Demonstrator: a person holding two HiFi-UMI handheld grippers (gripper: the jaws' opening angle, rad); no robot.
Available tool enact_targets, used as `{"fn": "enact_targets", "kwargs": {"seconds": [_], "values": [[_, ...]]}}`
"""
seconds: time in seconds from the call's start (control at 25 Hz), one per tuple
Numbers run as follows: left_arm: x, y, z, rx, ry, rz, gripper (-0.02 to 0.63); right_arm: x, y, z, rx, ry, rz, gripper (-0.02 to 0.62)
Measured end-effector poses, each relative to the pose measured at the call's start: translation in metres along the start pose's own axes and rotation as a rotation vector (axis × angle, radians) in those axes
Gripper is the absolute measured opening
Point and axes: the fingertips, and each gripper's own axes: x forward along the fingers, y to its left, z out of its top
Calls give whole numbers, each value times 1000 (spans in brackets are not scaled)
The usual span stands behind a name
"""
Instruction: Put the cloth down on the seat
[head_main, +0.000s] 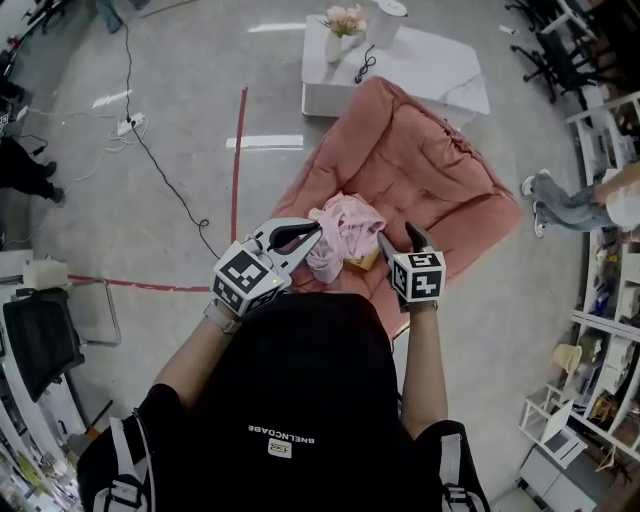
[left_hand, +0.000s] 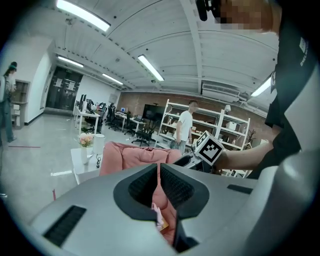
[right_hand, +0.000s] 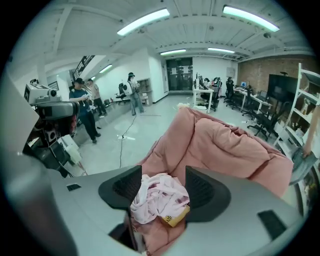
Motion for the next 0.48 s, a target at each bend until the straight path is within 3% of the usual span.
{"fn": "enact_targets", "kwargs": {"seconds": [0.24,0.48], "values": [[19,-5,10,11,3,-69,15,-32,-8,19,72,-96,-32,268],[37,-17,41,56,-11,-174,15,-83,-2,54,189,-295,-28,268]]}}
